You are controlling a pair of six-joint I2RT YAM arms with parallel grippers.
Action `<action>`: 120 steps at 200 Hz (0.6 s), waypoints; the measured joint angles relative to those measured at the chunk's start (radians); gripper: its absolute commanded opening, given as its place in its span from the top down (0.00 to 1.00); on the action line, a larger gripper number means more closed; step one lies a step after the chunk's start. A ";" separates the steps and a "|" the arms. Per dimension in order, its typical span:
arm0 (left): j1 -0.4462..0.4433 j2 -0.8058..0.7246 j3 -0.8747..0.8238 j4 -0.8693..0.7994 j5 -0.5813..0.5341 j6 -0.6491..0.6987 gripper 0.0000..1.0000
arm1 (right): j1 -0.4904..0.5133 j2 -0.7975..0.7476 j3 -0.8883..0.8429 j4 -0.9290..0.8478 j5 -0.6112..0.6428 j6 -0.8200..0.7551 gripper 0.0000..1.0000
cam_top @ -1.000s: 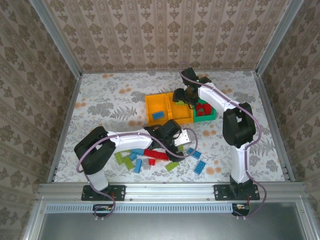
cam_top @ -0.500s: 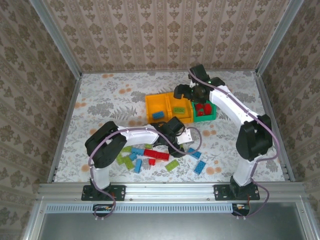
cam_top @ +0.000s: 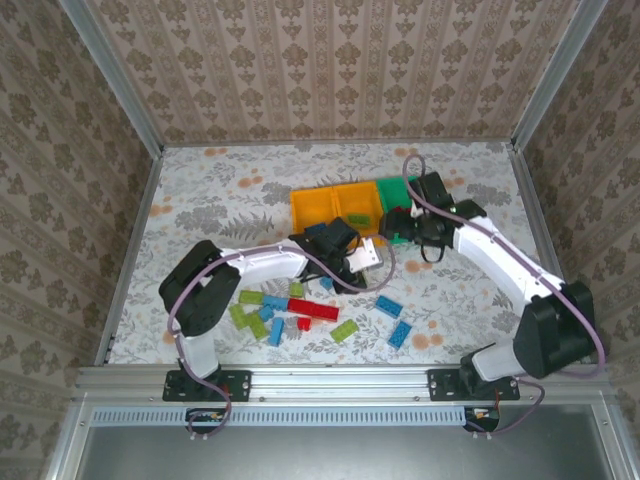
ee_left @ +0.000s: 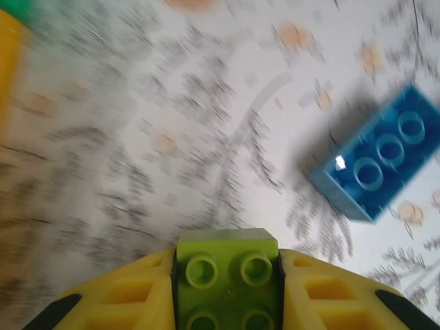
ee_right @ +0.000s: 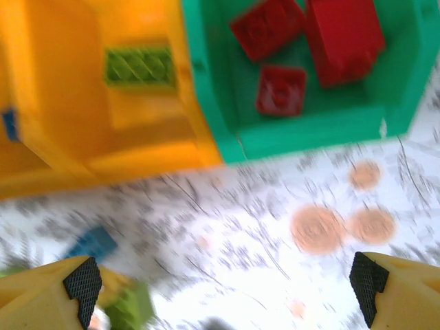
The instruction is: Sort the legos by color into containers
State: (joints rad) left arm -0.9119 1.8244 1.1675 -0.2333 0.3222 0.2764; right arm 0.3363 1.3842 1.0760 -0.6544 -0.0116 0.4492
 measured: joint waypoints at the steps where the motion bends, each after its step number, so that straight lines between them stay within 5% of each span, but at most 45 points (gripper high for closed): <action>1: 0.002 0.000 0.002 0.001 0.000 0.000 0.72 | 0.000 -0.009 -0.013 0.000 0.000 -0.003 0.04; 57: 0.124 0.004 0.229 0.042 -0.001 -0.118 0.72 | 0.002 -0.284 -0.304 0.053 0.010 -0.153 0.07; 120: 0.200 0.282 0.595 -0.036 -0.024 -0.269 0.72 | 0.143 -0.251 -0.312 0.082 -0.029 -0.351 0.08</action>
State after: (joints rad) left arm -0.7116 2.1067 1.7626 -0.2691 0.2981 0.0074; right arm 0.4789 1.1332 0.7639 -0.5720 -0.0410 0.0982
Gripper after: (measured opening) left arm 0.318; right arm 0.915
